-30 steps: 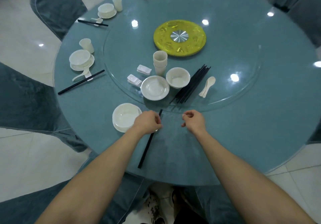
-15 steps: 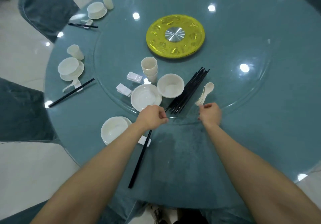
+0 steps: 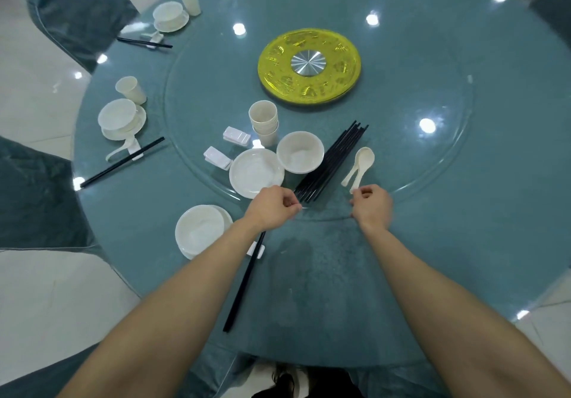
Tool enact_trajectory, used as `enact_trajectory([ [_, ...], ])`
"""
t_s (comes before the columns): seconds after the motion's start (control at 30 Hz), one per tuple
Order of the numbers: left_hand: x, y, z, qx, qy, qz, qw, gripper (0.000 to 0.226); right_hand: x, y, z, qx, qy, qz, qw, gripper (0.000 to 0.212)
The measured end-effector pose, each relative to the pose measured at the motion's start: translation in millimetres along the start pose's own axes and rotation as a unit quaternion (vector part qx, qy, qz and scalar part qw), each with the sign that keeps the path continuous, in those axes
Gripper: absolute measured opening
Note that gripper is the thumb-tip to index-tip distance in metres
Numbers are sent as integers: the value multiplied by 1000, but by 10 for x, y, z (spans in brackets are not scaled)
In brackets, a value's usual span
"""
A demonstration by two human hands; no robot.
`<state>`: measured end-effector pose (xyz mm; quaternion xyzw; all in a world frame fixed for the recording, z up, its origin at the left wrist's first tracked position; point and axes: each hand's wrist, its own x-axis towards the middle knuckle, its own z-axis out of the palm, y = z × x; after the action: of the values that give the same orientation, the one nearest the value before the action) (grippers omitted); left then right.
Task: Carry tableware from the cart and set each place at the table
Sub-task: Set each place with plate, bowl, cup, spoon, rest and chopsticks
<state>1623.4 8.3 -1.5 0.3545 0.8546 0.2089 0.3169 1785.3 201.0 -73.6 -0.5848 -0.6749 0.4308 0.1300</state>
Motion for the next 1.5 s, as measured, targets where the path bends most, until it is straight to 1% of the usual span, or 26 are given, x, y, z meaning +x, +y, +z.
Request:
enact_trajectory([
  [0.1,-96,56,8,-20,2,10,1000,13,-53,-9,-29,15,23,0,1000,14],
  [0.2,-207,15,11,-31,3,9,999,14,-61,29,-10,27,55,4,998,22],
  [0.3,-322,-56,5,-41,6,9,999,13,-179,57,-5,34,77,-5,996,20],
  [0.4,-417,-112,-7,-77,6,7,997,11,-338,51,19,57,76,-26,995,20],
  [0.53,-528,-90,-66,-170,41,-9,985,8,-674,-77,144,64,34,-85,994,18],
  [0.67,-642,-108,-134,-251,80,-37,964,7,-1264,-285,301,43,-20,-154,987,20],
  [0.77,-734,-211,-170,-263,97,-50,959,14,-1610,-349,438,17,-62,-190,980,18],
  [0.87,-863,-353,-216,-273,113,-70,953,17,-1841,-379,551,-11,-78,-234,969,21],
  [0.97,-982,-505,-262,-280,117,-96,948,10,-1997,-375,652,-19,-104,-276,955,21],
  [1.13,-1125,-638,-302,-313,118,-158,929,3,-2133,-369,763,-48,-163,-293,941,13],
  [1.17,-1147,-668,-308,-308,121,-166,929,2,-2146,-363,783,-63,-177,-291,938,14],
  [1.23,-1167,-742,-295,-275,130,-178,936,3,-2149,-323,802,-102,-200,-285,932,30],
  [1.27,-1179,-788,-283,-241,135,-183,943,2,-2145,-292,809,-119,-204,-279,931,36],
  [1.4,-1268,-923,-165,-55,136,-182,972,9,-2093,-115,777,-151,-189,-241,940,41],
  [1.5,-1310,-981,-35,31,111,-171,978,8,-2067,-15,740,-165,-180,-220,944,43],
])
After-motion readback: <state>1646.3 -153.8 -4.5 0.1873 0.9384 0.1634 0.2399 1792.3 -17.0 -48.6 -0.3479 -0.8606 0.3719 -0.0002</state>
